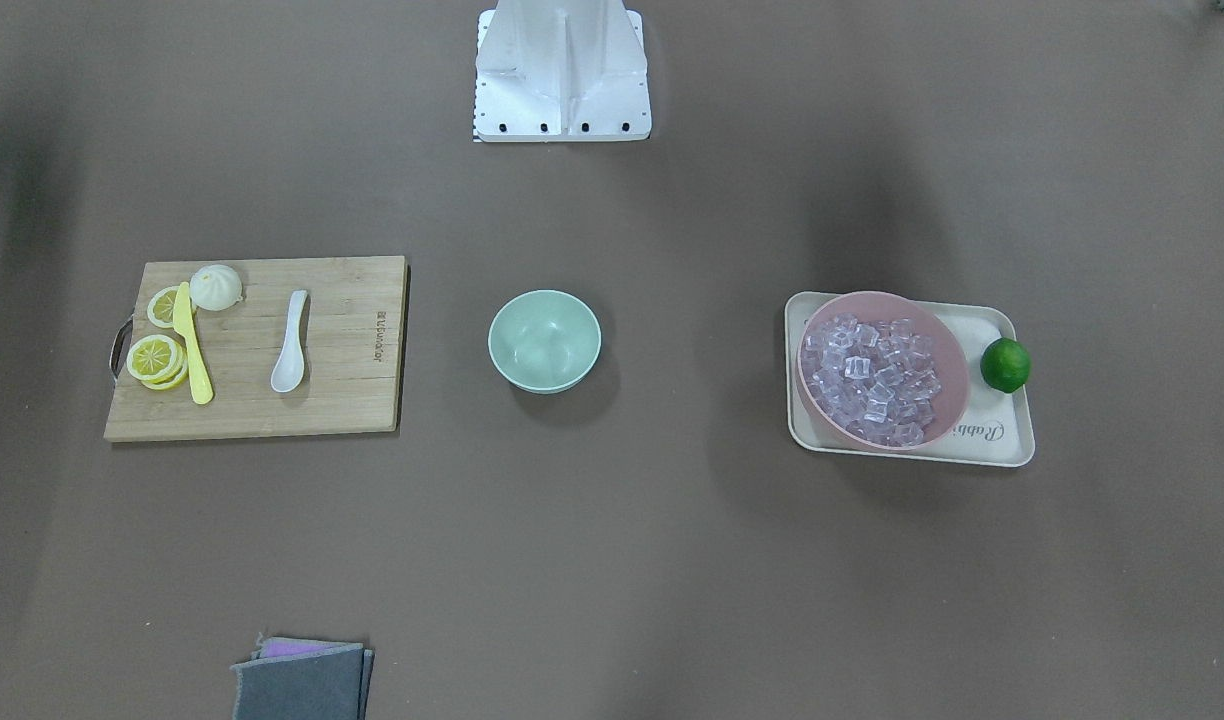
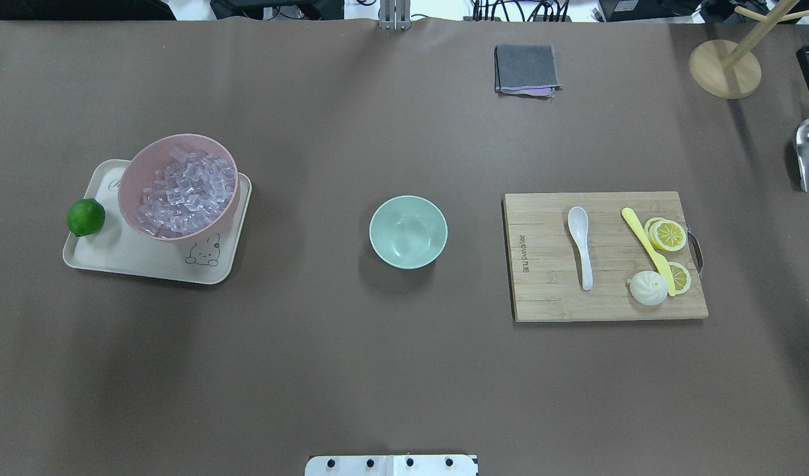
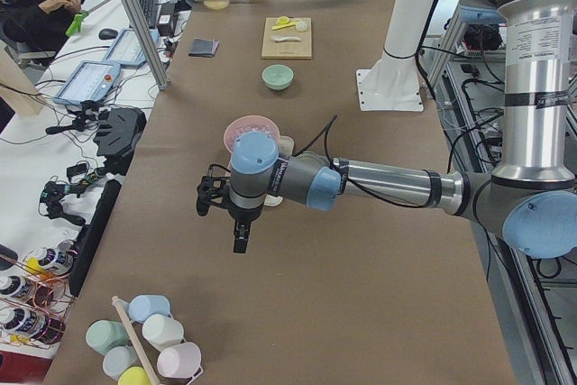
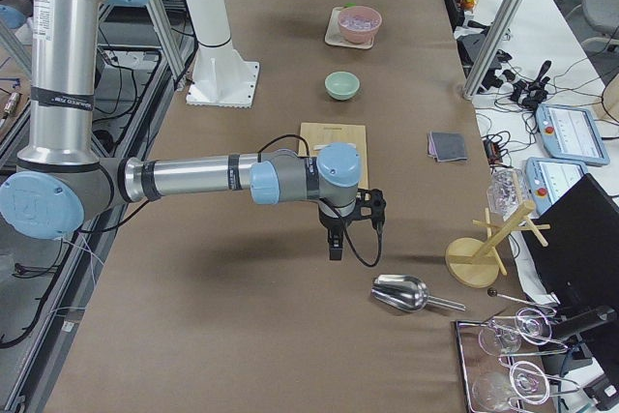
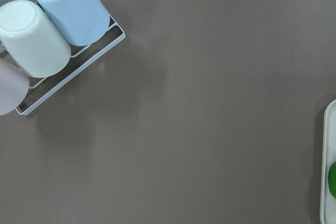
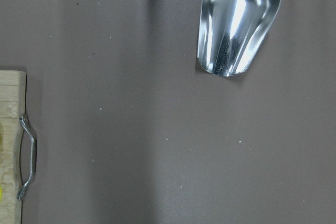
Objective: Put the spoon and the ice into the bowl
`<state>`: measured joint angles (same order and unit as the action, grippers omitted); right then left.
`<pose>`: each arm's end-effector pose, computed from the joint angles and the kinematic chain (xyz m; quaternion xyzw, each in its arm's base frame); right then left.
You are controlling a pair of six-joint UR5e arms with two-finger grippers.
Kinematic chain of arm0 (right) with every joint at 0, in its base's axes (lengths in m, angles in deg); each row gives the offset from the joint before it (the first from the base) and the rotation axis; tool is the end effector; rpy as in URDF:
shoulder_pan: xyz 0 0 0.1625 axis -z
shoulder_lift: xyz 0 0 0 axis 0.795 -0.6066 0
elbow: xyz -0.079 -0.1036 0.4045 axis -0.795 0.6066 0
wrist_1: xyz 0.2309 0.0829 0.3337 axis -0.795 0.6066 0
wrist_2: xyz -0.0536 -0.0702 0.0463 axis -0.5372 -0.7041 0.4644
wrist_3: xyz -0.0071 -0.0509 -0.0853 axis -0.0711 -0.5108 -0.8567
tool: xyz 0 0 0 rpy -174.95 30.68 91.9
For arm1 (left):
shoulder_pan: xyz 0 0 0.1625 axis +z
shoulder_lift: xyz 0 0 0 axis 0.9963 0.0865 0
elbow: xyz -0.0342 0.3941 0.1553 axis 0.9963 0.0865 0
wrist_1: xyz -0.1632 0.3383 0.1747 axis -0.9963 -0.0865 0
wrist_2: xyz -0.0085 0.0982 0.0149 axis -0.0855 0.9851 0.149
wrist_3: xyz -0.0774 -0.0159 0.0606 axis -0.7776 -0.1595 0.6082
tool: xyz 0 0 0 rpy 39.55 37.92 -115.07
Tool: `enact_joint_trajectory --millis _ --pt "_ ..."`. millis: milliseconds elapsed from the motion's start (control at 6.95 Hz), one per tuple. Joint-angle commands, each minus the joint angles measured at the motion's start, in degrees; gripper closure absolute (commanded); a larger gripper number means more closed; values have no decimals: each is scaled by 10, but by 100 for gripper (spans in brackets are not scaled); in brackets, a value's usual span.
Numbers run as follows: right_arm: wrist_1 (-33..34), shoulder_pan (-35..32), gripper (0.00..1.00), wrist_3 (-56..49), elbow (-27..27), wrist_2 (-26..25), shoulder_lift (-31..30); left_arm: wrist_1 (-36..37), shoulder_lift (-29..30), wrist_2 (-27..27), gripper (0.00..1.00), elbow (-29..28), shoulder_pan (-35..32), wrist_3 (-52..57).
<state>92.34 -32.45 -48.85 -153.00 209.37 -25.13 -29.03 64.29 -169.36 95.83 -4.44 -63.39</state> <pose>0.0259 -0.4485 0.5990 0.0247 -0.3787 -0.0093 0.9251 -0.0631 -0.4762 0.5822 0.1009 0.3640 -0.0488 0.9246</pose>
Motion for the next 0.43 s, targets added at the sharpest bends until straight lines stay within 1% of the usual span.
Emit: enact_joint_trajectory --millis 0,288 --pt "0 -1 0 0 -1 0 1 -14 -3 -1 2 2 0 -1" --pt "0 0 0 1 3 0 2 -14 -1 -1 2 -1 0 -1"
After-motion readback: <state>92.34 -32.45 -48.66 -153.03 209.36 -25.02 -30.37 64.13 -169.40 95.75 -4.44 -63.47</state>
